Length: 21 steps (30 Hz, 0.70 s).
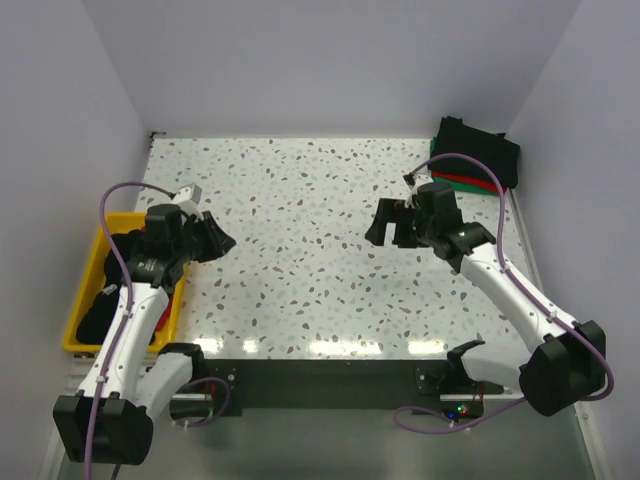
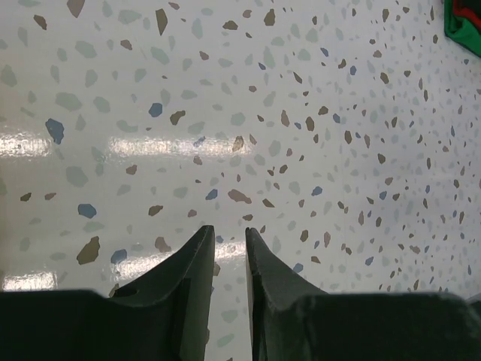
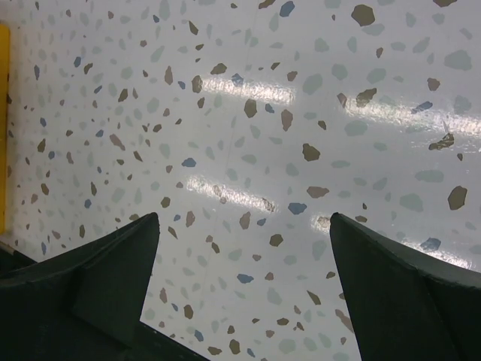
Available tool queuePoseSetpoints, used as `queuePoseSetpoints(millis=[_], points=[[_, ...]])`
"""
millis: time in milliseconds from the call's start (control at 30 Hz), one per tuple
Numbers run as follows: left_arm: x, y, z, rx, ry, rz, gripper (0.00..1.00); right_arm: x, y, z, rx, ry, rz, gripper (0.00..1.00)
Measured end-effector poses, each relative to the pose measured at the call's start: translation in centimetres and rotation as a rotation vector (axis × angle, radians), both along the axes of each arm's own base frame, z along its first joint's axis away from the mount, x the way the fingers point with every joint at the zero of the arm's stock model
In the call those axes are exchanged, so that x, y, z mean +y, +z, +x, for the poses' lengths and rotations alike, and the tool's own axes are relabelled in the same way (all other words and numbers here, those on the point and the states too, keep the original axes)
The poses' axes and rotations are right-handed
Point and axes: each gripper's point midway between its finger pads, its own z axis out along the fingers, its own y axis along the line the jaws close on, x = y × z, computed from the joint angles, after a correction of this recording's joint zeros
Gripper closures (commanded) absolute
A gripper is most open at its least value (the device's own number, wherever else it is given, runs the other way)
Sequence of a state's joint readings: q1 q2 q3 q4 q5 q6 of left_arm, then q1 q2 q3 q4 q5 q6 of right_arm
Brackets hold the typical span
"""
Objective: Fold and stack the t-shirts
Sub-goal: Grab the tshirt from the pile
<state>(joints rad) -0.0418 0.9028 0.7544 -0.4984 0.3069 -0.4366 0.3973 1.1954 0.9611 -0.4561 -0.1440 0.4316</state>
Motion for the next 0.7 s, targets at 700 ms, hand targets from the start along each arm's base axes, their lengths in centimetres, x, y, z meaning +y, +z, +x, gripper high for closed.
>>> queuePoseSetpoints(millis=[700], points=[[8.9,3.4,1.6,0.087,0.515,0.224,0.43,0.1,0.1,0.0,-0.001,0.007,0.0,0.01]])
